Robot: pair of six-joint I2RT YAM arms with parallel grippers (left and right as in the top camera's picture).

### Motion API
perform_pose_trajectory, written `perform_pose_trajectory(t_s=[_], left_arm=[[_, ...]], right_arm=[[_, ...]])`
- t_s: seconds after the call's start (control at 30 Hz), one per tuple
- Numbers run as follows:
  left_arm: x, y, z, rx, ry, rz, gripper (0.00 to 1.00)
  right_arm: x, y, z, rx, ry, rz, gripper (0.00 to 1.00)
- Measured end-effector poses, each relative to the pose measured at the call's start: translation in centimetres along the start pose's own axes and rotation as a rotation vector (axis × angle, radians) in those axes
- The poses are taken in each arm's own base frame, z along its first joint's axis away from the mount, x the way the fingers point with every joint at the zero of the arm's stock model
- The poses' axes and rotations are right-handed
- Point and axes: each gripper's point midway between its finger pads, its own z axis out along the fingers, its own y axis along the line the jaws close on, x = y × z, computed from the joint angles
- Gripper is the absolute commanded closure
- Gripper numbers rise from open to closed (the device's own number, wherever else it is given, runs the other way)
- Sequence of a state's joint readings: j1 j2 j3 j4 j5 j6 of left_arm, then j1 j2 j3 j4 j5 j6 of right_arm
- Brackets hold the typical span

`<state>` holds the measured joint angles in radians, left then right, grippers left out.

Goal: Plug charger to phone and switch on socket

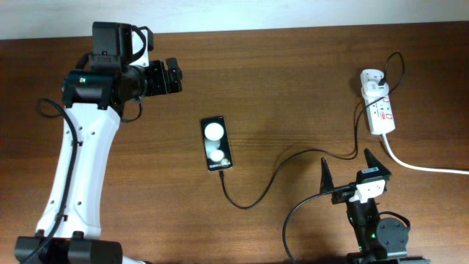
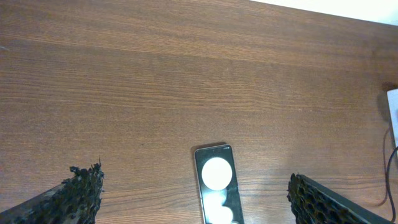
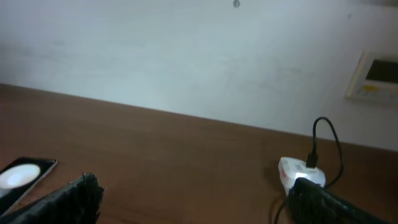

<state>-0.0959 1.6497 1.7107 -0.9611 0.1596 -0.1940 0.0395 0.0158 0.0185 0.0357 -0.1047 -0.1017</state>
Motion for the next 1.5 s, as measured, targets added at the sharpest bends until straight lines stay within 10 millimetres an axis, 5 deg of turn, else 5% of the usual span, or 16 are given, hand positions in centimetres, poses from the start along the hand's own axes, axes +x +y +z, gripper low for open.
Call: perform_pose_trajectory(t_s=[0.17, 0.57, 0.8, 0.93, 0.97, 1.03, 1.07, 1.23, 1.4, 1.5], left_arm=[[0.0, 0.0, 0.0, 0.000, 0.000, 0.000, 0.01], [0.0, 0.0, 0.0, 0.000, 0.000, 0.000, 0.01], [2.2, 1.4, -0.2, -0.070, 0.079, -0.012, 0.01], [2.8, 2.0, -2.9, -0.088, -0.119, 0.011, 0.01], [5.0, 2.4, -4.1, -0.083, -0.174, 0.016, 0.01], [5.8, 2.4, -5.0, -0.059, -0.304, 0.036, 0.01], [9.0, 3.0, -5.0, -0.058, -0.326, 0.060, 0.01], [12.7, 3.6, -6.3, -0.019, -0.692, 0.161, 0.01], [16.9, 5.2, -4.4, -0.032, -0.767, 0.164, 0.01], [17.2, 6.5, -5.1, -0.081, -0.833, 0.141, 0.01]], right_arm=[[2.8, 0.2, -0.1, -0.004, 0.107, 0.011, 0.01], [2.8, 0.2, -0.1, -0.003, 0.107, 0.010, 0.01], [2.8, 0.2, -0.1, -0.003, 0.107, 0.012, 0.01], [2.8, 0.2, -0.1, -0.003, 0.107, 0.011, 0.01], [2.8, 0.2, -0.1, -0.003, 0.107, 0.011, 0.01], [2.7, 0.2, -0.1, -0.003, 0.106, 0.011, 0.02], [2.7, 0.2, -0.1, -0.003, 0.105, 0.010, 0.01], [2.7, 0.1, -0.1, 0.000, 0.105, 0.010, 0.01], [2.7, 0.1, -0.1, 0.000, 0.106, 0.011, 0.01], [2.7, 0.1, -0.1, 0.000, 0.105, 0.011, 0.01]])
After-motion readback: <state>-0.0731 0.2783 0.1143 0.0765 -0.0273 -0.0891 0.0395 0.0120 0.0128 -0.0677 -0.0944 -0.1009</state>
